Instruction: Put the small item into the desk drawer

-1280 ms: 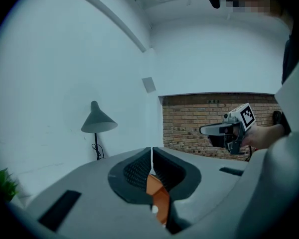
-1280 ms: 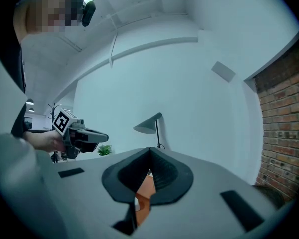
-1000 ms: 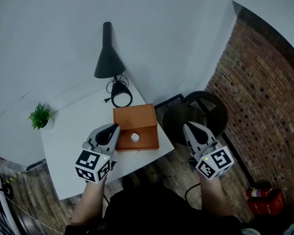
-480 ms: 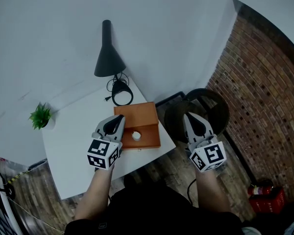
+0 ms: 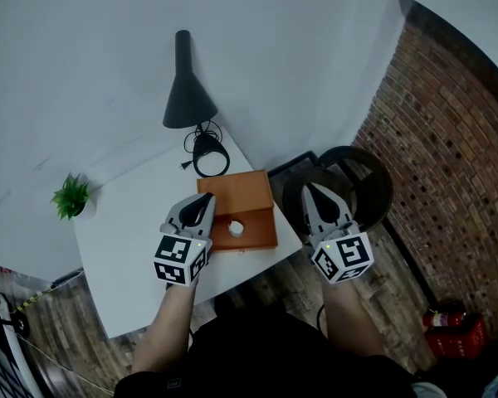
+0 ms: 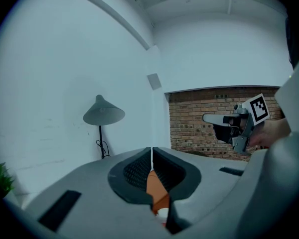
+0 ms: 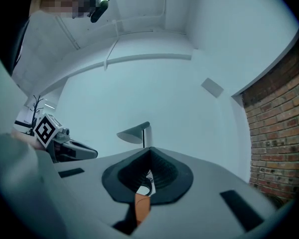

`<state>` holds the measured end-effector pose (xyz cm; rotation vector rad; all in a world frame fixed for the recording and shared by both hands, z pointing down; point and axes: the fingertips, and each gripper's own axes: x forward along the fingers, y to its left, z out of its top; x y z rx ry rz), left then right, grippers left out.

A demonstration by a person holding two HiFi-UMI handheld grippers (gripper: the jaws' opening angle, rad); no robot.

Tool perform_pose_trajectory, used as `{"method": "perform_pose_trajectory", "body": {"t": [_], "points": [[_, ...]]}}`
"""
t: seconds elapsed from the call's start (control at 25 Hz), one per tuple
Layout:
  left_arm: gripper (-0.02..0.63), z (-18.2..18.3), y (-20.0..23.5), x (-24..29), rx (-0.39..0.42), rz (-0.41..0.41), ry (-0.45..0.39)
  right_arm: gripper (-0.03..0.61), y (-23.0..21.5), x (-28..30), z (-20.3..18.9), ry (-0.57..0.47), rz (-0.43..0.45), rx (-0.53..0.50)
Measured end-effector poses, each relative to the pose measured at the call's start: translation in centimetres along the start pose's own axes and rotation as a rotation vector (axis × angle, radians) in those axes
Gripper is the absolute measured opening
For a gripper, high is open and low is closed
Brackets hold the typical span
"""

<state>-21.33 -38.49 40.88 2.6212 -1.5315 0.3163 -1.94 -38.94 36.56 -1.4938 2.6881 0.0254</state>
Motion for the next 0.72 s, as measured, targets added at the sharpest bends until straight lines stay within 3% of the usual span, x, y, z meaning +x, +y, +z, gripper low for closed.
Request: {"method": "perform_pose_trajectory", "body": {"t": [0.72], "points": [[0.02, -1.6, 2.1, -0.9, -0.044, 0.025, 0.011, 0.003, 0.4, -0.1, -3.4, 0.079, 0.012, 0.018]]}}
